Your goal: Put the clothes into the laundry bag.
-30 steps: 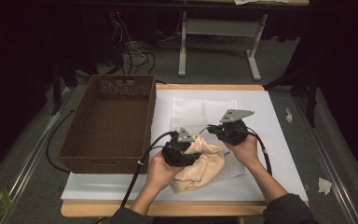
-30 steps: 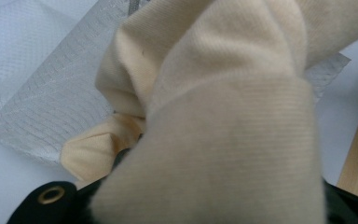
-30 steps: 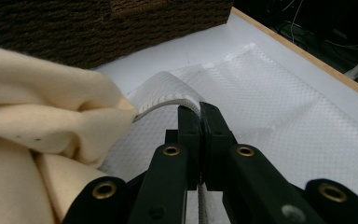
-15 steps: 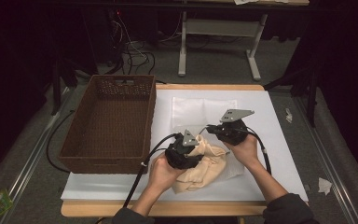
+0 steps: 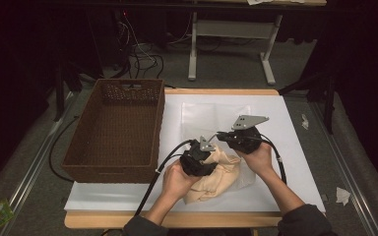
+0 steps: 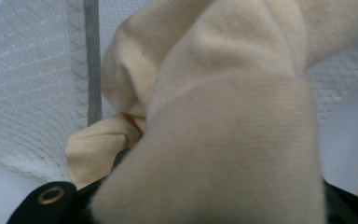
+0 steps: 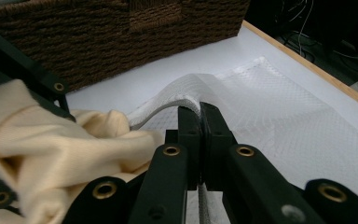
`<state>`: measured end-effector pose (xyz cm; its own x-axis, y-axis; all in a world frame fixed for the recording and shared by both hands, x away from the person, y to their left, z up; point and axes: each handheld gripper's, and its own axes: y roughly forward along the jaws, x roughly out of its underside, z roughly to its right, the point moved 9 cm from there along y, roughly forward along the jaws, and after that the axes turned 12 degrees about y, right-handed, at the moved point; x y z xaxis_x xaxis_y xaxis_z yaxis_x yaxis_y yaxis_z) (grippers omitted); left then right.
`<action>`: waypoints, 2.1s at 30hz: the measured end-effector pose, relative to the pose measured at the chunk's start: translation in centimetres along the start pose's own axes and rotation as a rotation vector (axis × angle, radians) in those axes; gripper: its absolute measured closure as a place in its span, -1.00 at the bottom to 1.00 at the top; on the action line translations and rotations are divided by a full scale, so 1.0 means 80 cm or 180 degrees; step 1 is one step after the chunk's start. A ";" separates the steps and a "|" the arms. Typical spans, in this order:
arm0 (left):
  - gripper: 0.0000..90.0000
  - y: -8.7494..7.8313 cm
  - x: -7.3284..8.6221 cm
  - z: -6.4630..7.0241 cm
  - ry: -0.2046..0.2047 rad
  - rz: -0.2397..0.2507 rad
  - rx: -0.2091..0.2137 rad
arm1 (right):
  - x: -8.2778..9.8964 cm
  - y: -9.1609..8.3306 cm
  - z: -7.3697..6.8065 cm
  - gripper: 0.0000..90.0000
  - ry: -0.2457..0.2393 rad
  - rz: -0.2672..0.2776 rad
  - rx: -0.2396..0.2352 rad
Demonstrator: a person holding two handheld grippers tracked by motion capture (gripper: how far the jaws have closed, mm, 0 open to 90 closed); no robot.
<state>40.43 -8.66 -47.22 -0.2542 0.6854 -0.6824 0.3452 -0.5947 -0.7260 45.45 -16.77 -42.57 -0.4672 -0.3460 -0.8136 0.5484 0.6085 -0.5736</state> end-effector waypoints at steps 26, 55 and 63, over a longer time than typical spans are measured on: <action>0.34 0.027 0.018 -0.034 -0.0478 -0.0187 -0.0252 | 0.007 -0.011 -0.022 0.98 -0.0128 -0.0009 -0.0065; -0.40 -0.025 0.017 -0.024 -0.0358 0.0148 -0.0264 | 0.018 0.003 -0.011 0.98 0.0003 -0.0041 -0.0034; -0.12 -0.046 0.022 -0.019 -0.0312 0.0274 -0.0299 | 0.017 0.004 -0.011 0.98 0.0006 -0.0028 -0.0036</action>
<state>40.10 -4.64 -45.64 -0.3054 0.5864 -0.7502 0.4514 -0.6045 -0.6563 44.39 -16.42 -43.78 -0.4733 -0.3500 -0.8084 0.5363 0.6135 -0.5796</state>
